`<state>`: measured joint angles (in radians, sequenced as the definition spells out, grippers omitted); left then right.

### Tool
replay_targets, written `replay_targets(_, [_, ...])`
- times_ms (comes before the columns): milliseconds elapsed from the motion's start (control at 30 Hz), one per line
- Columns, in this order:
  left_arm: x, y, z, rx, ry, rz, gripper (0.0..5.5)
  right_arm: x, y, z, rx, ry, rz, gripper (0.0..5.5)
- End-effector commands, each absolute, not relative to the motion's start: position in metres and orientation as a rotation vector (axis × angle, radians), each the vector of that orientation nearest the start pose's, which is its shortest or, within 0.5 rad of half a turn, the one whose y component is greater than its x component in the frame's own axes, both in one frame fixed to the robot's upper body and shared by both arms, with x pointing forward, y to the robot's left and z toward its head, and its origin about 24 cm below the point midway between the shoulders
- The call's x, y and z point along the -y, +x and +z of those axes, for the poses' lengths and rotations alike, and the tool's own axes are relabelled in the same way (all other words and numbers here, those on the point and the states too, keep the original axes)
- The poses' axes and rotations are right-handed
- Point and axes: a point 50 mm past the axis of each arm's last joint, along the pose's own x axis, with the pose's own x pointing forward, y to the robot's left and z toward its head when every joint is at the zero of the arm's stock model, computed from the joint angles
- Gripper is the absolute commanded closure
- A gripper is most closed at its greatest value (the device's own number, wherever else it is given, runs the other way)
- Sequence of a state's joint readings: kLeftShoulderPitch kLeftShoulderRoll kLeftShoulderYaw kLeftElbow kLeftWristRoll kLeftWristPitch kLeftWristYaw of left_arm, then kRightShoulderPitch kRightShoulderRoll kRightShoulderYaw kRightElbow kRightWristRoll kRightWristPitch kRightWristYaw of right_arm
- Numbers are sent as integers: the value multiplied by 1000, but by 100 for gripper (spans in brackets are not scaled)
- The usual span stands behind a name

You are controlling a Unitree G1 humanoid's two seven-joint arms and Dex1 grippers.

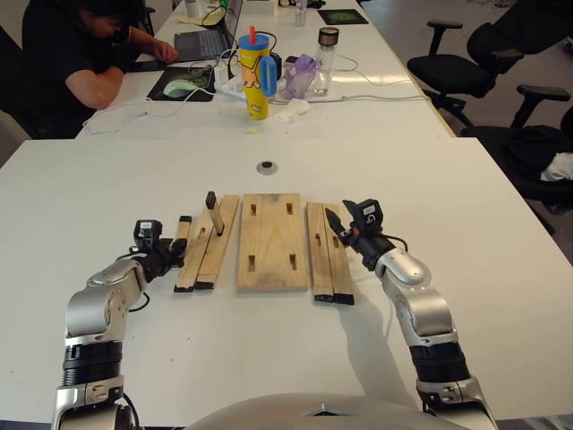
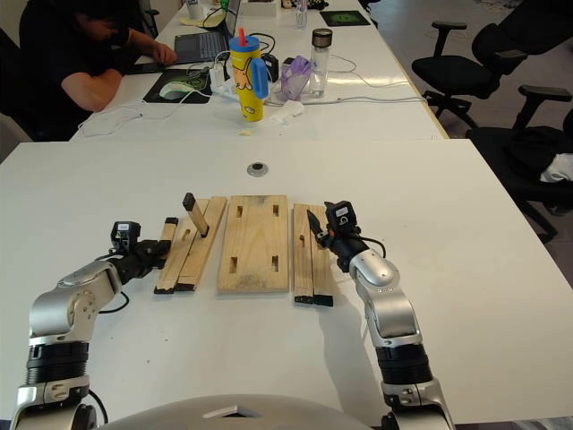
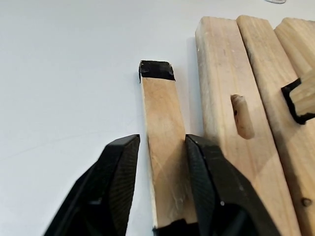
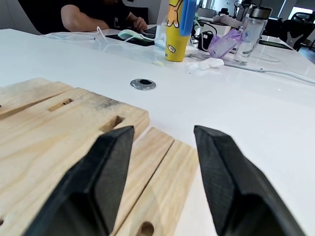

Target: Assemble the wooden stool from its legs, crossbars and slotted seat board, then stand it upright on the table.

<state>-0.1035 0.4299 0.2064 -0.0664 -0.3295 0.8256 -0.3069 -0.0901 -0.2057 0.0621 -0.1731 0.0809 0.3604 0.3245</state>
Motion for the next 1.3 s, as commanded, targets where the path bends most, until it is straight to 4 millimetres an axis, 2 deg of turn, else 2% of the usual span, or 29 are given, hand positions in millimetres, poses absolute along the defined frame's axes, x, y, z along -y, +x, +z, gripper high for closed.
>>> replay_targets(33, [-253,241,32,-681,-48,-116,440,155,250,65,-202,-143,391,325])
replay_targets(200, [-253,238,27,-713,-69,-121,481,156,238,54,-290,-162,383,325])
replay_targets(367, [-251,235,23,-744,-122,-121,485,160,234,52,-341,-169,371,325])
replay_targets(567, [-254,247,33,-674,-151,-64,485,164,236,47,-356,-128,341,325])
replay_targets(867, [-246,256,50,-605,-163,-68,367,163,235,45,-358,-122,337,325])
replay_targets(1100, [-242,257,50,-633,-166,-78,260,161,236,46,-351,-124,338,325])
replay_targets(1300, [-250,249,35,-705,-145,-40,260,160,237,49,-343,-133,339,325])
